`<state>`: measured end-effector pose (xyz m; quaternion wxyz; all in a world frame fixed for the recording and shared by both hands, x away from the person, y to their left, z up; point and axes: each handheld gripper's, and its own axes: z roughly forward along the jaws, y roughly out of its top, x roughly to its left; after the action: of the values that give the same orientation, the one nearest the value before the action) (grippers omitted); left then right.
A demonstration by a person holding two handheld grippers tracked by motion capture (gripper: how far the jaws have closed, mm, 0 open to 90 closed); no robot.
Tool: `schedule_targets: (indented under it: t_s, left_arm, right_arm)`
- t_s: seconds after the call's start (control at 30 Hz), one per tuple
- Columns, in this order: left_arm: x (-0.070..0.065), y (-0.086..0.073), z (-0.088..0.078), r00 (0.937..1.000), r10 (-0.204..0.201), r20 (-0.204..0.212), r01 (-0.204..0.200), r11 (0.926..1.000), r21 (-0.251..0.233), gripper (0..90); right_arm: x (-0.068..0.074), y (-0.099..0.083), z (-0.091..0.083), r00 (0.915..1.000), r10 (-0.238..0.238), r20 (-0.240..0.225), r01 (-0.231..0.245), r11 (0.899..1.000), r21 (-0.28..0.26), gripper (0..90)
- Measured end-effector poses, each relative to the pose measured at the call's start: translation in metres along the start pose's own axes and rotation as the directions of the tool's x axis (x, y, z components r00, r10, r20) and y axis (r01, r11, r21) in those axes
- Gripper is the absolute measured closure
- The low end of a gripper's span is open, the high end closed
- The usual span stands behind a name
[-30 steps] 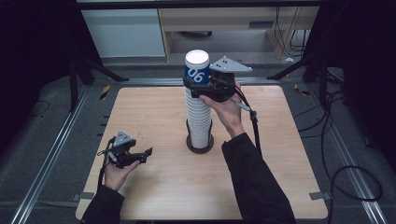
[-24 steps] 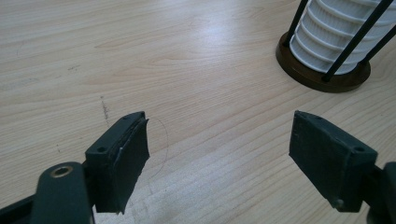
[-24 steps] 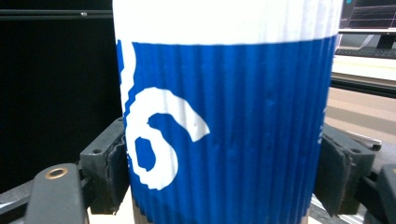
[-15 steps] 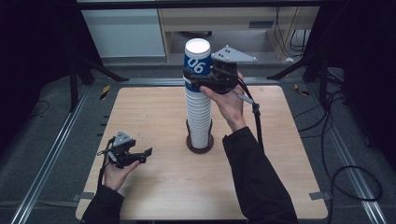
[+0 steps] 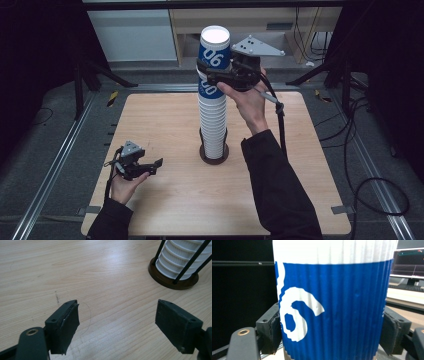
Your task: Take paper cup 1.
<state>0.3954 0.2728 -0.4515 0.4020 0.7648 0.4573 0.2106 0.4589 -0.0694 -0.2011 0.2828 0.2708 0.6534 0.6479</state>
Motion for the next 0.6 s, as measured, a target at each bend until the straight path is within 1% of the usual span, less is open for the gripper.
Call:
schedule_targets:
  t_s: [0.13, 0.17, 0.27, 0.3, 0.33, 0.37, 0.4, 0.47, 0.53, 0.57, 0.6]
  left_arm:
    - [0.000, 0.000, 0.000, 1.0000, -0.006, -0.003, 0.006, 1.0000, -0.001, 18.5]
    - [0.000, 0.000, 0.000, 1.0000, -0.006, -0.003, 0.006, 1.0000, -0.001, 18.5]
    - [0.000, 0.000, 0.000, 1.0000, -0.002, -0.001, 0.002, 1.0000, -0.001, 18.5]
    - [-0.001, 0.000, 0.000, 1.0000, 0.001, 0.000, -0.001, 1.0000, 0.002, 18.5]
    - [-0.001, 0.000, 0.000, 1.0000, 0.001, 0.000, -0.001, 1.0000, 0.002, 18.5]
    - [-0.001, 0.000, 0.000, 1.0000, 0.002, 0.000, -0.002, 1.0000, 0.002, 18.5]
    - [-0.001, 0.000, 0.000, 1.0000, 0.002, 0.000, -0.002, 1.0000, 0.002, 18.5]
    - [-0.001, 0.000, 0.000, 1.0000, 0.001, 0.002, -0.001, 1.0000, 0.001, 18.5]
    - [-0.001, 0.000, -0.001, 1.0000, 0.001, 0.001, -0.001, 1.0000, -0.001, 18.5]
    - [-0.001, 0.001, -0.001, 1.0000, 0.000, 0.002, 0.000, 1.0000, -0.003, 18.5]
    - [-0.001, 0.001, -0.001, 1.0000, 0.000, 0.002, 0.000, 1.0000, -0.003, 18.5]
  right_arm:
    - [0.000, 0.007, -0.011, 0.9999, -0.011, 0.001, 0.011, 1.000, -0.024, 20.6]
    - [0.000, 0.007, -0.011, 0.9999, -0.011, 0.001, 0.011, 1.000, -0.024, 20.6]
    - [-0.002, 0.009, -0.024, 0.9995, -0.027, 0.013, 0.028, 0.999, -0.036, 20.6]
    - [-0.004, 0.008, -0.032, 0.9996, -0.026, 0.015, 0.027, 0.999, -0.042, 20.5]
    - [-0.004, 0.008, -0.032, 0.9996, -0.026, 0.015, 0.027, 0.999, -0.042, 20.5]
    - [-0.007, 0.005, -0.041, 0.9995, -0.023, 0.020, 0.024, 0.999, -0.040, 20.5]
    - [-0.007, 0.005, -0.041, 0.9995, -0.023, 0.020, 0.024, 0.999, -0.040, 20.5]
    - [-0.010, 0.001, -0.048, 0.9993, -0.027, 0.026, 0.028, 0.999, -0.031, 20.5]
    - [-0.014, -0.006, -0.058, 0.9991, -0.026, 0.034, 0.026, 0.999, -0.023, 20.5]
    - [-0.018, -0.015, -0.067, 0.9992, -0.017, 0.036, 0.017, 1.000, -0.013, 20.6]
    - [-0.018, -0.015, -0.067, 0.9992, -0.017, 0.036, 0.017, 1.000, -0.013, 20.6]
